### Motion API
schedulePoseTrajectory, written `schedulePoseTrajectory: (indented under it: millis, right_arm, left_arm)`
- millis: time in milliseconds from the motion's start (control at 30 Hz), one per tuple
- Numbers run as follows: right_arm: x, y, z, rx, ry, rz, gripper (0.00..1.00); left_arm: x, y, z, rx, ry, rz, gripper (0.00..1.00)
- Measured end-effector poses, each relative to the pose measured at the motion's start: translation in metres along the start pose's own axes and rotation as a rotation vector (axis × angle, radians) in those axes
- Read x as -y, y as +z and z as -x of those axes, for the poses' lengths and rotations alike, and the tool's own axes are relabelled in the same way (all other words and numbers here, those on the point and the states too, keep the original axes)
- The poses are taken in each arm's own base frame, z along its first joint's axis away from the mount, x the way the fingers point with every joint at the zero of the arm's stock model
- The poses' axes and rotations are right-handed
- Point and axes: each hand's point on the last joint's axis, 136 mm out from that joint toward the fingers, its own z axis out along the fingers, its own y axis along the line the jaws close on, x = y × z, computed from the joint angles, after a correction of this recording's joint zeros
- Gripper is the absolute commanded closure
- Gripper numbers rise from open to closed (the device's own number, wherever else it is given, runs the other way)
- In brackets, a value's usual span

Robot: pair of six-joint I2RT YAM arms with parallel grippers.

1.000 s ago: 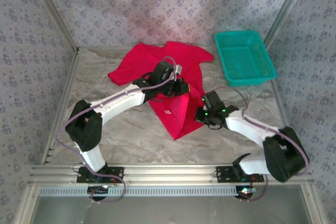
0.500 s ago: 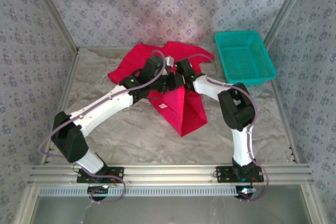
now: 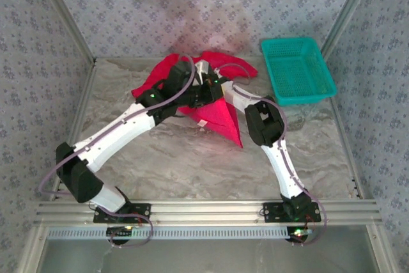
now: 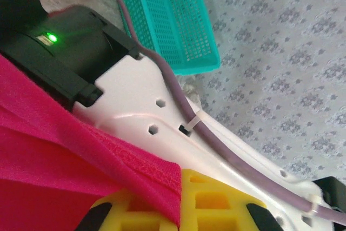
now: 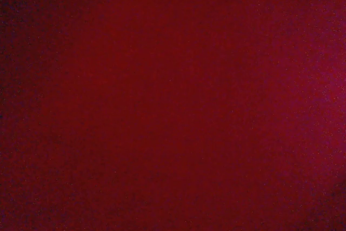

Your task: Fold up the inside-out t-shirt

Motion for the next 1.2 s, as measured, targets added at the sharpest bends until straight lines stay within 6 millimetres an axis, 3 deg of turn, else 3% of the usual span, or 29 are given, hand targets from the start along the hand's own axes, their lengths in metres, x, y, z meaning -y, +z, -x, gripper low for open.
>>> schedulePoseTrajectory:
  millis: [67, 133, 233, 367, 433, 533, 633, 733, 833, 933, 1100, 1200]
  right_arm:
    - [0.006, 0.003, -0.004, -0.022, 0.012, -0.014, 0.79]
    - [0.01, 0.005, -0.009, -0.049, 0.001, -0.023, 0.94]
    - [0.016, 0.0, -0.013, -0.084, -0.044, -0.021, 1.0]
    - [0.035, -0.028, -0.028, -0.165, -0.14, -0.037, 1.0]
    - [0.039, -0.052, -0.033, -0.197, -0.194, -0.024, 1.0]
    - [0.031, -0.104, -0.034, -0.207, -0.275, 0.046, 1.0]
    - [0.014, -0.172, -0.032, -0.184, -0.348, 0.163, 1.0]
    - [-0.003, -0.234, -0.03, -0.155, -0.393, 0.291, 1.0]
    - [-0.016, -0.286, -0.029, -0.134, -0.408, 0.414, 1.0]
    - [-0.024, -0.323, -0.023, -0.102, -0.413, 0.497, 1.0]
    - [-0.026, -0.357, -0.009, -0.069, -0.405, 0.565, 1.0]
    - [-0.024, -0.37, -0.001, -0.044, -0.398, 0.587, 1.0]
  left_arm:
    - [-0.003, -0.011, 0.007, 0.023, -0.006, 0.0, 1.0]
    - [-0.008, -0.02, 0.014, 0.045, -0.014, 0.002, 1.0]
    - [-0.02, -0.028, 0.024, 0.067, -0.031, 0.011, 1.0]
    - [-0.052, -0.032, 0.047, 0.102, -0.068, 0.057, 1.0]
    - [-0.073, -0.035, 0.066, 0.134, -0.091, 0.089, 1.0]
    - [-0.121, -0.037, 0.101, 0.197, -0.131, 0.165, 1.0]
    - [-0.189, -0.029, 0.129, 0.222, -0.195, 0.271, 1.0]
    - [-0.257, -0.015, 0.14, 0.197, -0.27, 0.366, 1.0]
    - [-0.319, -0.001, 0.137, 0.149, -0.347, 0.438, 1.0]
    - [-0.36, 0.005, 0.121, 0.094, -0.411, 0.494, 1.0]
    - [-0.372, 0.007, 0.107, 0.06, -0.425, 0.501, 1.0]
    - [-0.381, 0.009, 0.088, 0.028, -0.43, 0.515, 1.0]
